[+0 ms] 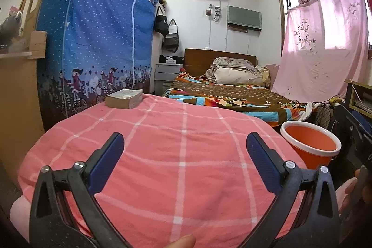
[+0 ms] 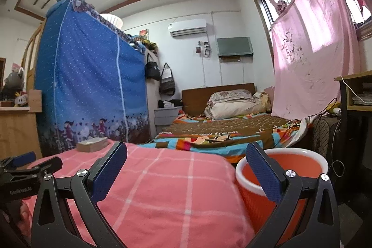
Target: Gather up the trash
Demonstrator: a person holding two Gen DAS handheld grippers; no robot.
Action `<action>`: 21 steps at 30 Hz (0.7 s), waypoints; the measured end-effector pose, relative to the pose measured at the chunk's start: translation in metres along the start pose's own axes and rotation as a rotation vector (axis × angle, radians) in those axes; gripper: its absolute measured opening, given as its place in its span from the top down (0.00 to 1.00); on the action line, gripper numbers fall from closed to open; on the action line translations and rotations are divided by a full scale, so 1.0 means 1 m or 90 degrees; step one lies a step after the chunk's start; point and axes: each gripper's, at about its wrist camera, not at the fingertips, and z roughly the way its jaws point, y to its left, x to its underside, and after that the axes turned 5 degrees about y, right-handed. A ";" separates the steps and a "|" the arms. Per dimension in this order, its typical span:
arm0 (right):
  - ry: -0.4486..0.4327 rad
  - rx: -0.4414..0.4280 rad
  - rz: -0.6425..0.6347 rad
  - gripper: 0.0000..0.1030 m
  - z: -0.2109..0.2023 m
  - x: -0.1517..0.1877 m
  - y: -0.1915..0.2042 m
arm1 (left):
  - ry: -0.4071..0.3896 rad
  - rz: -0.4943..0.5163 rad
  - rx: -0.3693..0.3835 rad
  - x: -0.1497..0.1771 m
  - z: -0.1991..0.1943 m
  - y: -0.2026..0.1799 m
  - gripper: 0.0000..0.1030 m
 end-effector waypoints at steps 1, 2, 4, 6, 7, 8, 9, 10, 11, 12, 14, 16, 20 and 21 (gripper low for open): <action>0.002 -0.001 -0.004 0.00 -0.001 0.002 0.002 | 0.000 0.000 -0.004 0.002 -0.001 0.002 0.00; 0.003 -0.002 -0.006 0.00 -0.001 0.004 0.003 | 0.002 -0.001 -0.007 0.004 -0.001 0.003 0.00; 0.010 -0.005 -0.014 0.00 0.001 0.007 0.006 | 0.006 -0.004 -0.012 0.007 0.000 0.005 0.00; 0.018 -0.003 -0.023 0.00 0.003 0.012 0.008 | 0.008 -0.007 -0.017 0.009 0.002 0.007 0.00; 0.021 -0.002 -0.025 0.00 0.004 0.014 0.008 | 0.008 -0.006 -0.018 0.010 0.002 0.008 0.00; 0.026 -0.001 -0.026 0.00 0.006 0.016 0.008 | 0.007 -0.006 -0.020 0.011 0.002 0.008 0.00; 0.029 0.000 -0.027 0.00 0.007 0.018 0.007 | 0.006 -0.004 -0.022 0.011 0.002 0.008 0.00; 0.034 0.003 -0.027 0.00 0.009 0.019 0.006 | 0.005 -0.003 -0.024 0.012 0.002 0.008 0.00; 0.039 0.004 -0.027 0.00 0.010 0.021 0.005 | 0.005 -0.002 -0.025 0.012 0.003 0.008 0.00; 0.043 0.005 -0.025 0.00 0.011 0.022 0.004 | 0.006 -0.001 -0.025 0.013 0.003 0.008 0.00; 0.050 0.007 -0.021 0.00 0.013 0.023 0.002 | 0.006 0.000 -0.026 0.013 0.004 0.007 0.00; 0.054 0.008 -0.018 0.00 0.013 0.024 0.002 | 0.006 0.001 -0.026 0.014 0.004 0.007 0.00; 0.056 0.010 -0.015 0.00 0.012 0.026 0.000 | 0.002 0.010 -0.027 0.015 0.003 0.005 0.00; 0.057 0.010 -0.014 0.00 0.012 0.026 -0.001 | 0.002 0.011 -0.027 0.015 0.003 0.005 0.00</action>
